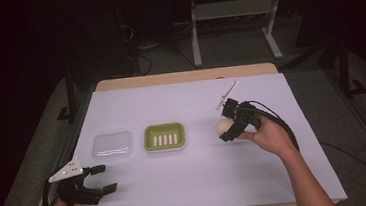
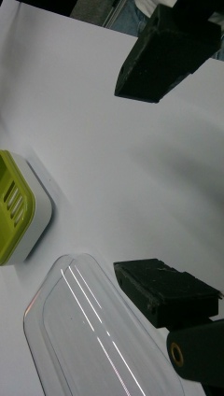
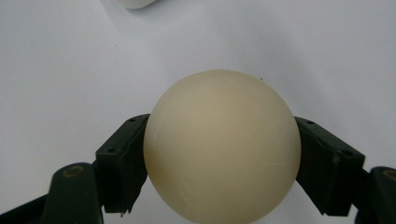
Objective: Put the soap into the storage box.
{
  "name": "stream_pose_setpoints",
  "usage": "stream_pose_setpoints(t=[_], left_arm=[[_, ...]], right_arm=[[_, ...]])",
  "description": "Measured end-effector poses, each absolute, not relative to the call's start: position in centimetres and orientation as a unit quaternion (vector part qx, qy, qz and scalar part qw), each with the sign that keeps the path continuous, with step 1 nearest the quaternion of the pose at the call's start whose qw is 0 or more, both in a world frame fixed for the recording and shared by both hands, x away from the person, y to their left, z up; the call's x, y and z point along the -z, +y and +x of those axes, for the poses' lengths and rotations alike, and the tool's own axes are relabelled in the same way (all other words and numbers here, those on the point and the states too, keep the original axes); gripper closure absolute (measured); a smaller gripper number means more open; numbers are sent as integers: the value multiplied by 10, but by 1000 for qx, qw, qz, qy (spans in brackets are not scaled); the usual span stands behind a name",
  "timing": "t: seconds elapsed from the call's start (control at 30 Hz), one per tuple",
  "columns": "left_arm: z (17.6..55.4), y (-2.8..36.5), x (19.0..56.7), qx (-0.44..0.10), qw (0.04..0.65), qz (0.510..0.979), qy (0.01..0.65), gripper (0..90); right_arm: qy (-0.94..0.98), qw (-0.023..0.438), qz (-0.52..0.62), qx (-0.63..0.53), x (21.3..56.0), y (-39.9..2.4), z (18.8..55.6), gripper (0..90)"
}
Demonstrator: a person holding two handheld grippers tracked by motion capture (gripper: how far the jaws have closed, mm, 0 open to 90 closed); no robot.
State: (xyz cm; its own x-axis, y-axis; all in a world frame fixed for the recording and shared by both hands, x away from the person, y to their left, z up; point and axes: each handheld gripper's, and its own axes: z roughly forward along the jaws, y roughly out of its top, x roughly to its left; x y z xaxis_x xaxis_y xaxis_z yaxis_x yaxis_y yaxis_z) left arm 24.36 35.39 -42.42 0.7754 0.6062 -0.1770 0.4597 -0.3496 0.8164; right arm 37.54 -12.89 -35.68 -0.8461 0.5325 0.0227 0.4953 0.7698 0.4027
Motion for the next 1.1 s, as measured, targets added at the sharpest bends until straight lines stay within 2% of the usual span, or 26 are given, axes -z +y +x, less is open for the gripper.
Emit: stream_pose_setpoints(t=[1.1], left_arm=[[243,353,423,-80,468,818,325,129]], right_arm=[[953,43,217,-209,338,-78,394,243]])
